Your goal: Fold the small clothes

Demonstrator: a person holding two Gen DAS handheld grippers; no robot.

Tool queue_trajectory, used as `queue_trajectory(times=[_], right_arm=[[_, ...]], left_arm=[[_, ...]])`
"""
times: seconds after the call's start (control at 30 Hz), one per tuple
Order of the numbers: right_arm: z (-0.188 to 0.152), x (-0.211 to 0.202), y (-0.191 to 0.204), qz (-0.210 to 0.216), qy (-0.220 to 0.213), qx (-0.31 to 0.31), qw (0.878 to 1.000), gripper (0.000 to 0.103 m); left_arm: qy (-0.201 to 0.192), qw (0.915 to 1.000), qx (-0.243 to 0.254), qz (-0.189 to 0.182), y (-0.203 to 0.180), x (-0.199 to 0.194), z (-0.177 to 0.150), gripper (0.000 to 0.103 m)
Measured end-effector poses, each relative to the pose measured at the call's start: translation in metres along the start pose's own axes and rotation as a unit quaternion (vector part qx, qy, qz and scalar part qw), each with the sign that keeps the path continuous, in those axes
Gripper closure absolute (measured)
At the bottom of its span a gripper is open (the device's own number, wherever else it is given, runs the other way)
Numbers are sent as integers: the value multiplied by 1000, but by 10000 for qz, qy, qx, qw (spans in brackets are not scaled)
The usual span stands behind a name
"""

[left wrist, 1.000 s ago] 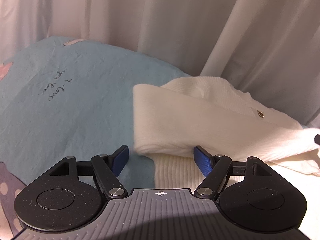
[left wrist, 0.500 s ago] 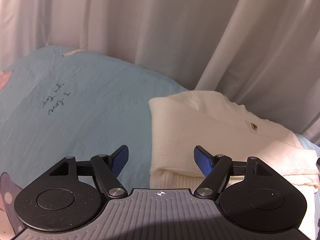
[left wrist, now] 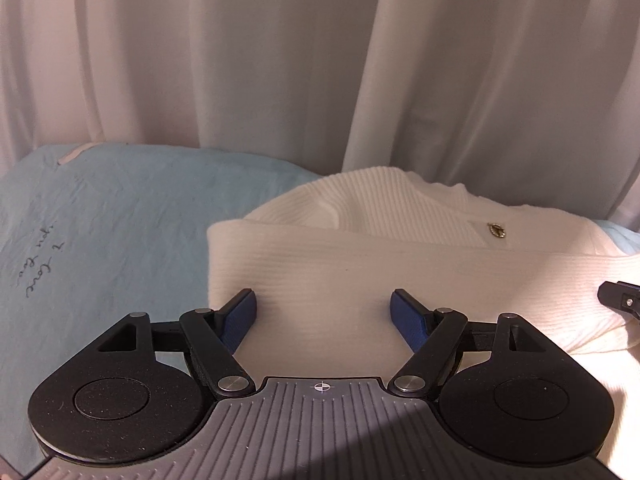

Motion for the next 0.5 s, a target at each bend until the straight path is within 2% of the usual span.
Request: queue_trajectory(times=[0.13,0.2,0.27,0.33,0.37,0.43,0.5], right_arm=[[-2,-9,-23,-157,-194,334,9991,80],[-3,-14,-32,-128,-249,462,9985,85],[-4,-20,-40,-314,-280,552,9976,85],[-7,-26,-48,-408,-257,640,9968,85],[-9,-28,-50,-444,-270,611,9968,85],[-12,-30,-48,-528,-253,352,9977,85],[-14,-33,-45,-608,-215,125,9978,85]], left_arm=[[-9,10000,58,33,8,3,1,21],[-16,9999,105,24,9,3,0,21],[-29,10000,95,6,11,2,0,20],[-19,9999,90,50,12,3,0,13],[26,9999,54,95,14,4,-1,11],[219,9993,-303,-83,22,9,-2,9],[256,9993,-247,-60,23,8,-1,9]])
Point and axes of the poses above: each gripper's, at about its wrist camera, not at the fingertips, and x roughly the way its jaws point, y to its left, z to its top, the point moved 5 cm from there along x, roughly the way its jaws point, and after that the axes turned 9 degrees about z, right-handed, at the moved point
